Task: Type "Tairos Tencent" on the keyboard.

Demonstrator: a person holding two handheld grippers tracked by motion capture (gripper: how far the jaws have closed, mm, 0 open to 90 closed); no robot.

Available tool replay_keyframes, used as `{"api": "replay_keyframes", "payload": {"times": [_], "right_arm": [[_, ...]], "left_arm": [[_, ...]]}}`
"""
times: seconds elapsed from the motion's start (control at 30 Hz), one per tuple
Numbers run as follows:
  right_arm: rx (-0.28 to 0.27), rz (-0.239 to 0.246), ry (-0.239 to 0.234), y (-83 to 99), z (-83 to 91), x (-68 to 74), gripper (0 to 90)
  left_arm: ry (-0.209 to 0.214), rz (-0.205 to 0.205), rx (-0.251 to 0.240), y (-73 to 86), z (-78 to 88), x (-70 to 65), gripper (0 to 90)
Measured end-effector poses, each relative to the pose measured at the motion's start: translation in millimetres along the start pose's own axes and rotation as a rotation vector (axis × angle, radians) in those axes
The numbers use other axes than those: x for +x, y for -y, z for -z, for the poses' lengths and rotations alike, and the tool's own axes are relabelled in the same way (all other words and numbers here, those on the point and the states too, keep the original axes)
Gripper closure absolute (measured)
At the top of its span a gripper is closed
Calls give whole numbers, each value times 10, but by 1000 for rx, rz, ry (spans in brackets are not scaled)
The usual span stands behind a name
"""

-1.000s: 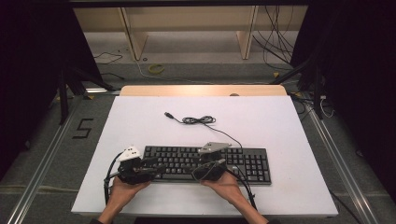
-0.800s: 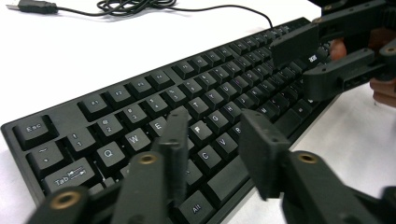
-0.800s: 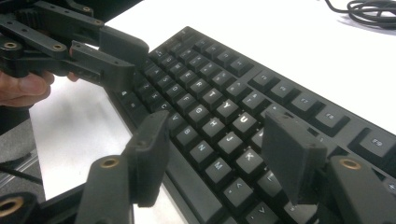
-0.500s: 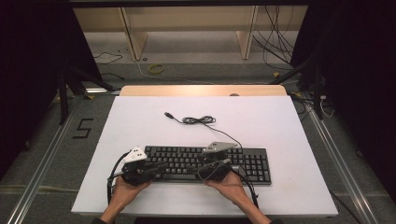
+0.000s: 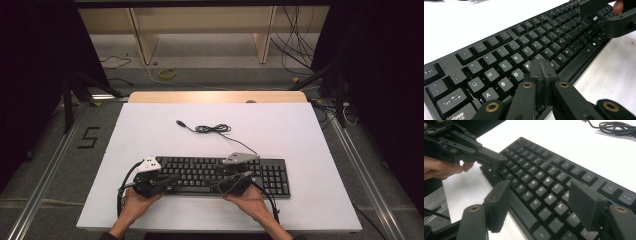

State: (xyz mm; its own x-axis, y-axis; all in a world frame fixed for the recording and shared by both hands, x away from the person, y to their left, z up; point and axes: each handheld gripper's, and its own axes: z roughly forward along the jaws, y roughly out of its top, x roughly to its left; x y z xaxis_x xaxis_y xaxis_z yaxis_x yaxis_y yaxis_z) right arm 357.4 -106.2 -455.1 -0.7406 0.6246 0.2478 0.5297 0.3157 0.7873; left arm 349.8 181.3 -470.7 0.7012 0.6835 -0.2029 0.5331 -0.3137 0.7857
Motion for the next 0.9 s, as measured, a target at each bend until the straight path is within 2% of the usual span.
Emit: {"api": "replay_keyframes", "payload": {"times": [0.57,0.9], "right_arm": [[-7,0,6,59,76,-22,347],[-7,-2,6,68,92,-29,347]], "left_arm": [[7,-2,74,-15,-130,-11,890],[-6,3,91,4,-181,-1,890]]}}
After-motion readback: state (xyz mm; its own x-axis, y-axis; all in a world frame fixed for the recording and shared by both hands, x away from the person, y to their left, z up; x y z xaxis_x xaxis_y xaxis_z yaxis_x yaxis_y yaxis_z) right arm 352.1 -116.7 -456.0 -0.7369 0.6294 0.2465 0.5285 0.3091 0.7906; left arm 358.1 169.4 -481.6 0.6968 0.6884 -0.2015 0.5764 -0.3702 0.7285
